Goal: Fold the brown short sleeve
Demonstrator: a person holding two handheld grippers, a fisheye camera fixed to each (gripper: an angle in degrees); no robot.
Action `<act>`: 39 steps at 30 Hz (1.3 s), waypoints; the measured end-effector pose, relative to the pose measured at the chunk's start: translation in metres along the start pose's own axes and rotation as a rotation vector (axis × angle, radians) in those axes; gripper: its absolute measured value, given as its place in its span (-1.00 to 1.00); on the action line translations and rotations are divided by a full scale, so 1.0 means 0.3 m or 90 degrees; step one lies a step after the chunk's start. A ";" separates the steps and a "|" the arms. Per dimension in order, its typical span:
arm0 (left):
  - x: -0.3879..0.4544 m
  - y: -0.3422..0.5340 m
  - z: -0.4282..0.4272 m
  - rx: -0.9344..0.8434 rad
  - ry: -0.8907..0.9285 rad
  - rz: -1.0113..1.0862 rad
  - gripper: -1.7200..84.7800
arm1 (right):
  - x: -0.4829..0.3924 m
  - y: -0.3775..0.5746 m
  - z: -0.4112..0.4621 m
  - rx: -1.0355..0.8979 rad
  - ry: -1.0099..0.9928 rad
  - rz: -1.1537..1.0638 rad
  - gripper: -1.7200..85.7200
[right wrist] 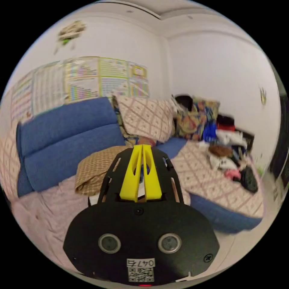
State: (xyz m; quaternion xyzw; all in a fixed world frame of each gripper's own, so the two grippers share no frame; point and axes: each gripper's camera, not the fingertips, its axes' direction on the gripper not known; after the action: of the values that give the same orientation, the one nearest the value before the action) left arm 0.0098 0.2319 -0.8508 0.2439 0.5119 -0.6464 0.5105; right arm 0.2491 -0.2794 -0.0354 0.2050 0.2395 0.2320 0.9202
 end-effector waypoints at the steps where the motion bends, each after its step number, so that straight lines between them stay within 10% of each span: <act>1: 0.019 0.019 -0.003 0.010 0.000 0.004 -0.91 | -0.131 0.026 -0.102 0.048 -0.048 -0.070 -0.98; 9: 0.192 0.144 -0.031 0.106 -0.064 0.079 -0.98 | -0.944 0.523 -0.713 0.161 -0.363 -0.329 -0.97; 17: 0.459 0.269 -0.034 0.114 -0.230 0.202 -0.98 | -1.643 0.836 -1.101 -0.032 -0.568 -0.499 -0.97; 39: 0.747 -0.025 -0.421 0.148 0.020 0.069 -0.98 | -2.419 0.887 -1.672 0.003 -0.483 -0.601 -0.97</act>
State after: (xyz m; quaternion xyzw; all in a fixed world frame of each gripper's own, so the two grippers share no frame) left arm -0.1038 0.2547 -1.0807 0.3388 0.4276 -0.6689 0.5049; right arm -0.6714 -0.3119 -0.0568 0.1472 -0.0398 -0.2910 0.9445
